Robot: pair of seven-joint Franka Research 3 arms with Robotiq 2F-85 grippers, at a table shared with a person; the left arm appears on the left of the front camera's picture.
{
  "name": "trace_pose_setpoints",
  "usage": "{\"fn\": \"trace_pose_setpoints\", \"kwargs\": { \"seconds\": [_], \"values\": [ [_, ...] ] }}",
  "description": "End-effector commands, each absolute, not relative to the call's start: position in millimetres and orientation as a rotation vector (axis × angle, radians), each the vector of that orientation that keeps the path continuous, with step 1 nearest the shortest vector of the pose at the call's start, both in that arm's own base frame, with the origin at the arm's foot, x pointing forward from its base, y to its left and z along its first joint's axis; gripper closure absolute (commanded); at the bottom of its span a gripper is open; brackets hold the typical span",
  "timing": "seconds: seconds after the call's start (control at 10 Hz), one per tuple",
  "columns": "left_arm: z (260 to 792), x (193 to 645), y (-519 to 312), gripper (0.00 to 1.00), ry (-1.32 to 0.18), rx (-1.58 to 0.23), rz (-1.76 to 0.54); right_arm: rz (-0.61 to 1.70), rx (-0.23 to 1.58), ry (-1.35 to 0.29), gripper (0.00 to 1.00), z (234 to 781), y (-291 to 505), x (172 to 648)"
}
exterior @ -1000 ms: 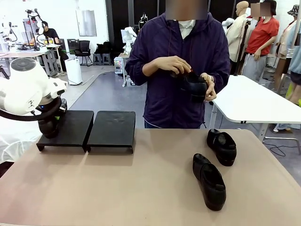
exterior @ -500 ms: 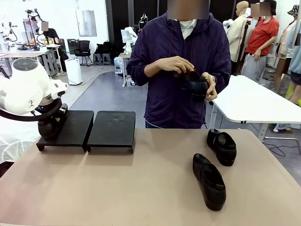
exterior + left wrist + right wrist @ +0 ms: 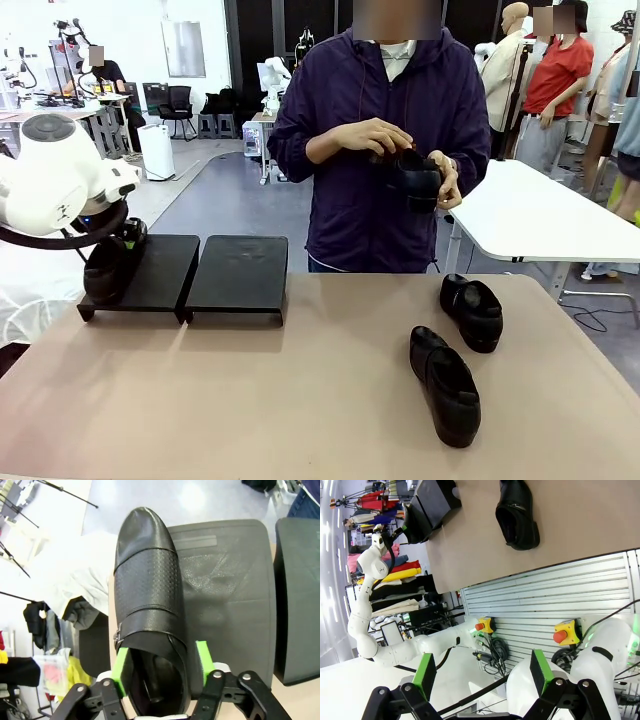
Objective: Organize the shoes by placing them on the stand.
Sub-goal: Place the Shoe from the middle of the table onto the Shoes Stand.
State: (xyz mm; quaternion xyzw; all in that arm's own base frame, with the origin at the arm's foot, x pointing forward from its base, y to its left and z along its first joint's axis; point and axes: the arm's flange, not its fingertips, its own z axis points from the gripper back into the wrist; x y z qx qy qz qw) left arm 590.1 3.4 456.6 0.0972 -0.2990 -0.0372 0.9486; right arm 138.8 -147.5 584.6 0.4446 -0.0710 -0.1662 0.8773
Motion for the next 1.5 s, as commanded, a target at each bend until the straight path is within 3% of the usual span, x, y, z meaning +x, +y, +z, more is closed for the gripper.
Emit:
{"fn": "trace_pose_setpoints", "kwargs": {
  "seconds": [0.0,0.4,0.7,1.1,1.3,1.4],
  "values": [
    [474.6,574.2,-2.3,0.0,-0.615,0.197,-0.118,-0.323,0.933,-0.161,0.0,585.8,-149.0,134.6],
    [558.9,501.2,10.7,0.0,-0.434,0.113,-0.279,-0.323,0.933,-0.161,0.0,585.8,-149.0,134.6],
    [605.2,424.5,47.5,0.0,-0.449,-0.054,-0.325,-0.323,0.933,-0.161,0.0,585.8,-149.0,134.6],
    [566.4,326.0,80.3,0.0,-0.501,-0.299,-0.331,-0.323,0.933,-0.161,0.0,585.8,-149.0,134.6],
    [549.6,321.8,87.3,0.0,-0.448,-0.329,-0.331,-0.323,0.933,-0.161,0.0,585.8,-149.0,134.6],
    [549.1,337.9,82.8,0.0,-0.315,-0.236,-0.392,-0.323,0.933,-0.161,0.0,585.8,-149.0,134.6]
  ]
}}
